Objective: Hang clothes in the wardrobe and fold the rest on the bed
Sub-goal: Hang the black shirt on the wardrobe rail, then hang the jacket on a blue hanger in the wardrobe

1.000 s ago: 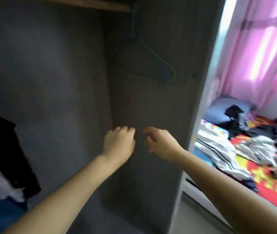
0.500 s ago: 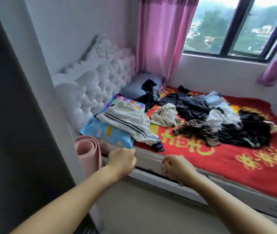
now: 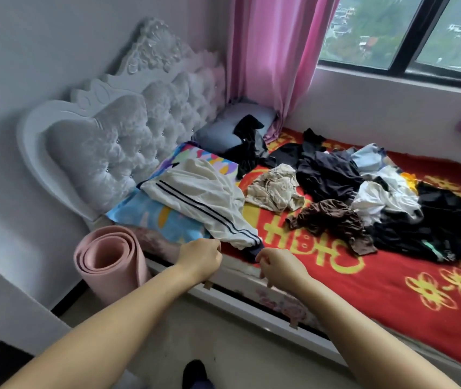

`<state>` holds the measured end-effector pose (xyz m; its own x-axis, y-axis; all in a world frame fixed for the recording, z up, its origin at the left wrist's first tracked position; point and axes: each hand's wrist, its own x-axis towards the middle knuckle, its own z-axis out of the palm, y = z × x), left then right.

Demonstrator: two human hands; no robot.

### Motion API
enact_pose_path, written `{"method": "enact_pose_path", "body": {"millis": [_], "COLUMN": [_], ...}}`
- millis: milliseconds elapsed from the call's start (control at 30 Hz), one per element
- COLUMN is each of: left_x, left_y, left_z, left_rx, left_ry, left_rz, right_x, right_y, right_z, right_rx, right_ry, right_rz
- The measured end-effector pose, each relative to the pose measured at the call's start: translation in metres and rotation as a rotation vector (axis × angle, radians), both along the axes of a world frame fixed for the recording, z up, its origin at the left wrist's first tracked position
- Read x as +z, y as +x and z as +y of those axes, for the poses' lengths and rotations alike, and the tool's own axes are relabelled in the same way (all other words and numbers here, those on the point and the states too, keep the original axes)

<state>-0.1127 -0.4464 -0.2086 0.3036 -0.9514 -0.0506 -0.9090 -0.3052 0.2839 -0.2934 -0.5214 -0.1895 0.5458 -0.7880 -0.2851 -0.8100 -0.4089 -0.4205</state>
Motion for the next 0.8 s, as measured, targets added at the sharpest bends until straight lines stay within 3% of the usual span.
{"method": "enact_pose_path", "body": {"millis": [467, 800], "left_x": [-0.061, -0.103], "left_y": [0.167, 0.275], "left_z": [-0.177, -0.251], "left_rx": [0.131, 0.450], "left_ry": [0.237, 0.312], "left_rz": [0.161, 0.255], "right_x": [-0.067, -0.114], "right_y": [0.168, 0.291], "right_z": [-0.188, -0.316], "right_rx": [0.018, 0.212], "right_ry": [0.169, 0.226], "right_rz": [0.138, 0.128]}}
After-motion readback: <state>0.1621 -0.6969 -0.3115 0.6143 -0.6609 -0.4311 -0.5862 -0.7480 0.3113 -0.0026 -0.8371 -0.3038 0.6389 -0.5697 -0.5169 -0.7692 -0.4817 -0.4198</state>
